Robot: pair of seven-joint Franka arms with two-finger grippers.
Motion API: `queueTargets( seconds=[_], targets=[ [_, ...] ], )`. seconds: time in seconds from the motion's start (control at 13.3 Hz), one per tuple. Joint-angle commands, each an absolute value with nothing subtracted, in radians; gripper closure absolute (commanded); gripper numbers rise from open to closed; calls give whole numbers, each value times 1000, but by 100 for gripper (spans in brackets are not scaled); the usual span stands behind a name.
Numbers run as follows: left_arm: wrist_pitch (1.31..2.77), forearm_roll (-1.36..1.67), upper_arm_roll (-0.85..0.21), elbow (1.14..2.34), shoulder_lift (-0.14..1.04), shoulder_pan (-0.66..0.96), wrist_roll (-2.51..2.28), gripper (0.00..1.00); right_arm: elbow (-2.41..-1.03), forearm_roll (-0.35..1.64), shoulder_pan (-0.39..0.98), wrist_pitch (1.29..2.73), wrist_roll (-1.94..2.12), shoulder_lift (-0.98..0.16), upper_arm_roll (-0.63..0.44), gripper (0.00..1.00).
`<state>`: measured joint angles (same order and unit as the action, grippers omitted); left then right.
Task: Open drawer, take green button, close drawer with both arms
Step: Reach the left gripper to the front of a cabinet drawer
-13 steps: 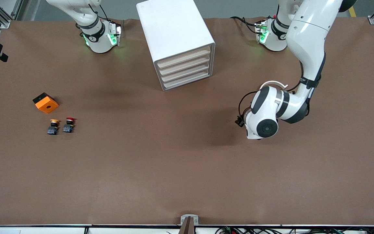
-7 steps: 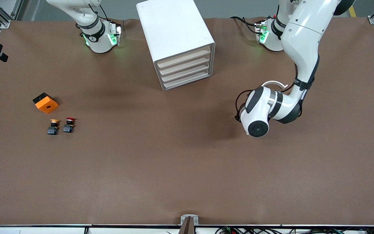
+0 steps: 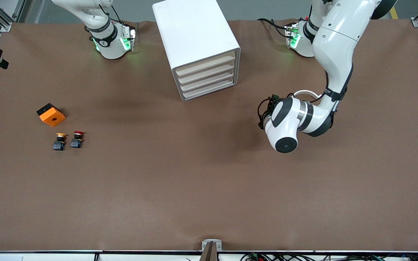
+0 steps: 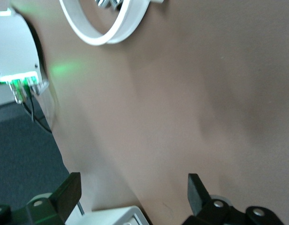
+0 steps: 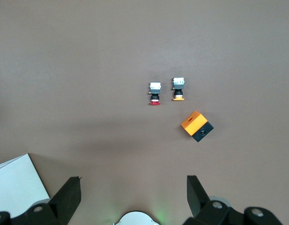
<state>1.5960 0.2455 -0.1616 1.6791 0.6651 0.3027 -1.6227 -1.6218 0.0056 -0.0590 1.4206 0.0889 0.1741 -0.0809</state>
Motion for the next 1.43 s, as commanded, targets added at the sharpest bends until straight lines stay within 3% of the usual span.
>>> queueTargets(
  seconds=[0.0, 1.35],
  targets=[
    [1568, 294, -176, 1671, 683, 284, -1708, 0, -1626, 3, -69, 1414, 78, 186, -78, 0],
    [1420, 627, -242, 1625, 784, 308, -1923, 0, -1617, 3, -67, 1424, 83, 183, -78, 0]
  ],
)
